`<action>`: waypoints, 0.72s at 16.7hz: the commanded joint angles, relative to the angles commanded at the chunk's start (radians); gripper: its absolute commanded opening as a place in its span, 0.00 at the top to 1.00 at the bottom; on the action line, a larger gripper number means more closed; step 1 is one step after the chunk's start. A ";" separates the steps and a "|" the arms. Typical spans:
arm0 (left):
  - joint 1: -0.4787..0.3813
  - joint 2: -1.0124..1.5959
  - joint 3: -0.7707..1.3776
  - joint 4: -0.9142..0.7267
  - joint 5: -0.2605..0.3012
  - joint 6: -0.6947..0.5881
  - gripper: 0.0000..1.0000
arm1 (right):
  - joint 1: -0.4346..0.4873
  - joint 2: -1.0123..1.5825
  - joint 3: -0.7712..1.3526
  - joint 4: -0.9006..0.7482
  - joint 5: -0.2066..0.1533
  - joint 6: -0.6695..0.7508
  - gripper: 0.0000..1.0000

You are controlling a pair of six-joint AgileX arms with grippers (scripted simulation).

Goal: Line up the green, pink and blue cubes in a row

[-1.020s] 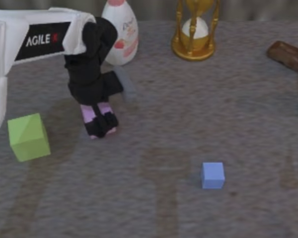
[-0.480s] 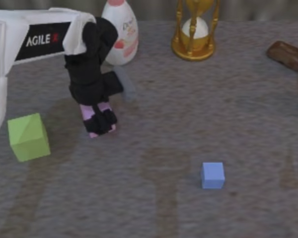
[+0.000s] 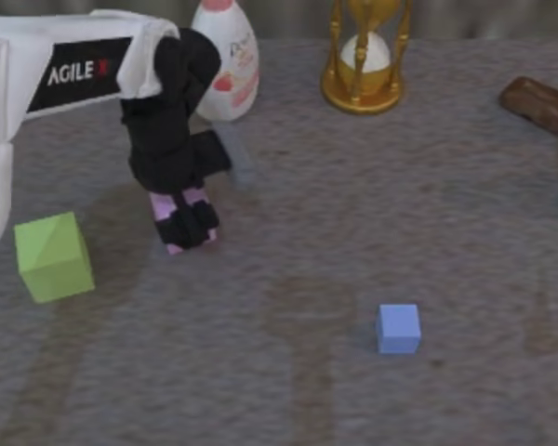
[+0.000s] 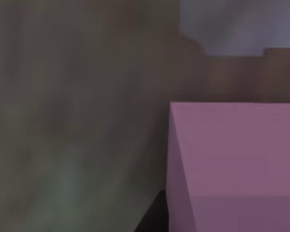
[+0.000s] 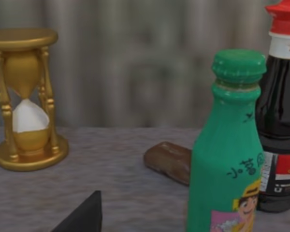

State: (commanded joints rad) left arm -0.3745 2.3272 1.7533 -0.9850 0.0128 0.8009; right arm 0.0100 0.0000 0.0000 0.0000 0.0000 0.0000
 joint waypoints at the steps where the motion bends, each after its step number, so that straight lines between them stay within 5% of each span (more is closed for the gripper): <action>1: 0.003 -0.007 0.020 -0.024 0.000 -0.001 1.00 | 0.000 0.000 0.000 0.000 0.000 0.000 0.00; 6: 0.015 -0.057 0.135 -0.201 -0.001 -0.001 1.00 | 0.000 0.000 0.000 0.000 0.000 0.000 0.00; 12: 0.009 -0.064 0.145 -0.215 -0.001 -0.001 1.00 | 0.000 0.000 0.000 0.000 0.000 0.000 0.00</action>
State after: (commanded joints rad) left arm -0.3654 2.2632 1.8980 -1.1998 0.0116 0.8000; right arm 0.0100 0.0000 0.0000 0.0000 0.0000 0.0000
